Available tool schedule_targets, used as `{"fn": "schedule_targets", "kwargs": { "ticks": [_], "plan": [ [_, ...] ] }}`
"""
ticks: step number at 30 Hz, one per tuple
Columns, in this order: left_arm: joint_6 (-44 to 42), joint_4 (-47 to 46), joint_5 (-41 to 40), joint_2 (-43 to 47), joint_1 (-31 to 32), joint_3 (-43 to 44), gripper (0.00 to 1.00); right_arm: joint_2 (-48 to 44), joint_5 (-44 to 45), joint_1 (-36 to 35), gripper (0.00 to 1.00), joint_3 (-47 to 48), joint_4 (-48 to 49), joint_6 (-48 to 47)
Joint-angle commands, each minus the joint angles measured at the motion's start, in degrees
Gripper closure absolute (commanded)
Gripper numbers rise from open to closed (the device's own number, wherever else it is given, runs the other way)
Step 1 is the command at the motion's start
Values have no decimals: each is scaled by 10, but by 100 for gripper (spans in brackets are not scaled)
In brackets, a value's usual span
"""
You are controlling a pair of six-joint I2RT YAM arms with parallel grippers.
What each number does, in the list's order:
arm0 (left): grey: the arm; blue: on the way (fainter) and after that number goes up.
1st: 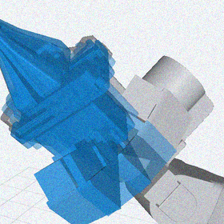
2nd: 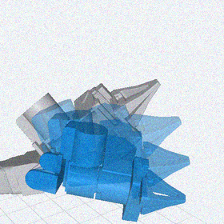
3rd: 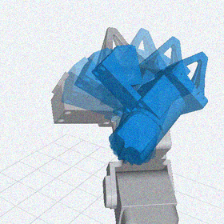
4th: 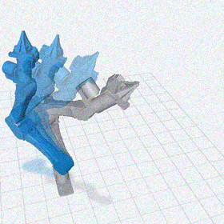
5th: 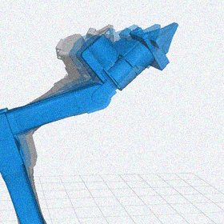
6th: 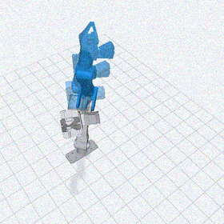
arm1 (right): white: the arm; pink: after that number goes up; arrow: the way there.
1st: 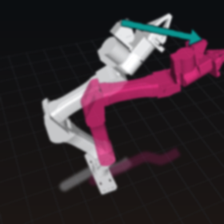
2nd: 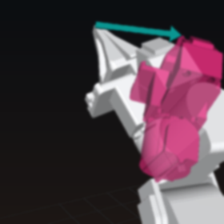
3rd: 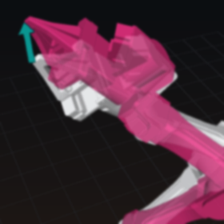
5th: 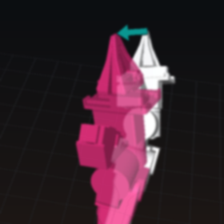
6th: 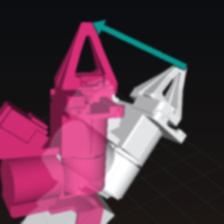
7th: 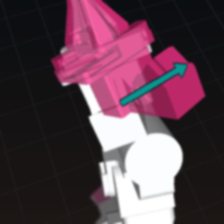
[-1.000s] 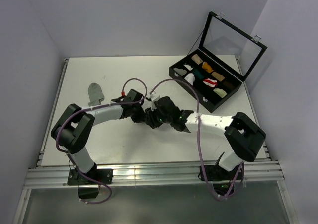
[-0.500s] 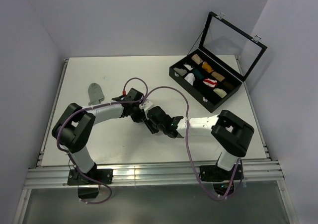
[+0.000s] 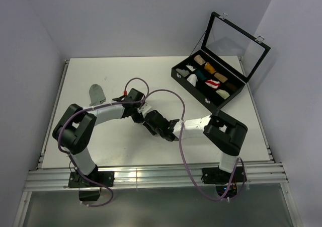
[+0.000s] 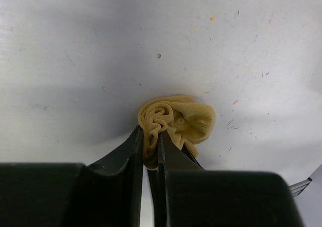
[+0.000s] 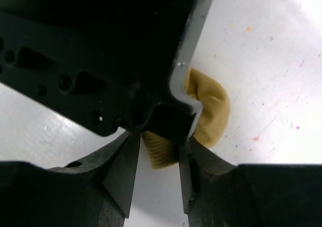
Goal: Roll the socks
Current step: Roll the sock at the center of the board.
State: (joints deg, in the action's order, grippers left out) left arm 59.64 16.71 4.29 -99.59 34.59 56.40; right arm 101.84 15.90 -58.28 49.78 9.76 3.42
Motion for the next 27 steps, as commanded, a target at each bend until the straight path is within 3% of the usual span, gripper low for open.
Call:
{"fn": "schedule_targets", "kwargs": {
  "ticks": [1, 2, 3, 6, 9, 13, 16, 19, 23, 27],
  "plan": [
    [-26, 20, 11, -13, -3, 7, 92, 58, 10, 0, 62, 11, -41, 9],
    [-27, 18, 12, -10, -4, 7, 91, 63, 9, 2, 68, 15, -47, 10],
    [-28, 18, 12, -10, -6, 6, 91, 67, 6, 2, 83, 19, -52, 11],
    [-31, 17, 11, -2, -12, 6, 85, 67, -17, 7, 100, 20, -58, 17],
    [-30, 17, -3, 19, -21, 0, 73, 57, -67, 22, 100, 19, -69, 28],
    [-21, 17, -35, 54, -37, -16, 50, 29, -151, 51, 100, 26, -93, 52],
    [-6, 7, -40, 83, -52, -37, 39, 19, -211, 65, 100, 43, -128, 62],
    [11, -6, -61, 112, -63, -67, 38, 23, -271, 84, 100, 69, -165, 73],
    [27, -38, -77, 171, -66, -119, 38, 42, -442, 127, 100, 89, -175, 103],
    [21, -91, -61, 212, -66, -175, 36, 84, -556, 171, 100, 109, -161, 141]
  ]
}}
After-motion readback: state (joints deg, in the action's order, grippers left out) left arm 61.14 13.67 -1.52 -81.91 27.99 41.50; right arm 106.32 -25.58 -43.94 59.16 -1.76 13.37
